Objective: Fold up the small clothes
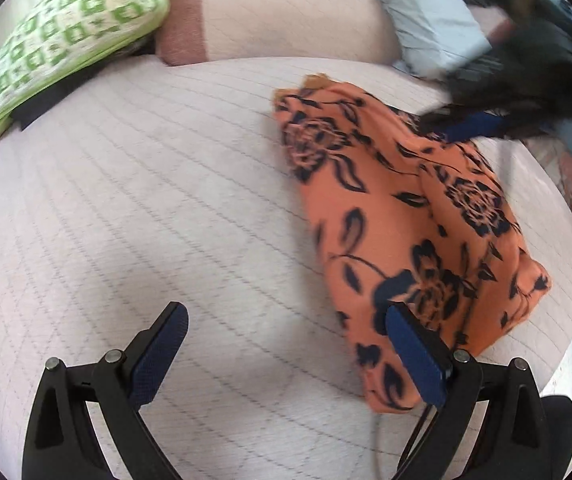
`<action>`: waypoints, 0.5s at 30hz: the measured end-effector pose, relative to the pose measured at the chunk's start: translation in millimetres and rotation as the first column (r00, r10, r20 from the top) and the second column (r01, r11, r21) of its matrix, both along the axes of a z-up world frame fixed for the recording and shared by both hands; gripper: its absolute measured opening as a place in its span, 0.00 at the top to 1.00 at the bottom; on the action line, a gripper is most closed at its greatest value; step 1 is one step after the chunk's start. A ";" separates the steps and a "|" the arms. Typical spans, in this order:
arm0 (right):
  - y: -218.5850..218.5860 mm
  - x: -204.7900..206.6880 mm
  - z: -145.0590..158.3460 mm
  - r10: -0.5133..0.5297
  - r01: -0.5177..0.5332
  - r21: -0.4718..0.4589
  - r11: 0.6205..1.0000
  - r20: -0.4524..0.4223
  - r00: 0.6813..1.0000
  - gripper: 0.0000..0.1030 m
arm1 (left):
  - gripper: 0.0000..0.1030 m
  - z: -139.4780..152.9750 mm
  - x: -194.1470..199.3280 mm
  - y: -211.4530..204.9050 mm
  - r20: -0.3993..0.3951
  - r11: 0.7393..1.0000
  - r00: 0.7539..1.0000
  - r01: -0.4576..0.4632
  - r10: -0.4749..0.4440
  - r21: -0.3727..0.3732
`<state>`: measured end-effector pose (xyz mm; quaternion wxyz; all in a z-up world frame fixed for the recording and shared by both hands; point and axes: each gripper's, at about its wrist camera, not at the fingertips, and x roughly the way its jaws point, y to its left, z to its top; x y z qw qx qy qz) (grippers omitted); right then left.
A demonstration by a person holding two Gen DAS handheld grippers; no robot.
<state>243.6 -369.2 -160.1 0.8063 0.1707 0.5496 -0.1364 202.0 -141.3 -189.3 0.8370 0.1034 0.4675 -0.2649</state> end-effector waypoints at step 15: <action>-23.9 -39.2 -49.6 0.027 -0.027 0.014 1.000 -0.027 0.999 0.61 | 0.04 -7.9 18.9 -6.8 -0.038 0.996 0.995 -0.089 0.089 -0.009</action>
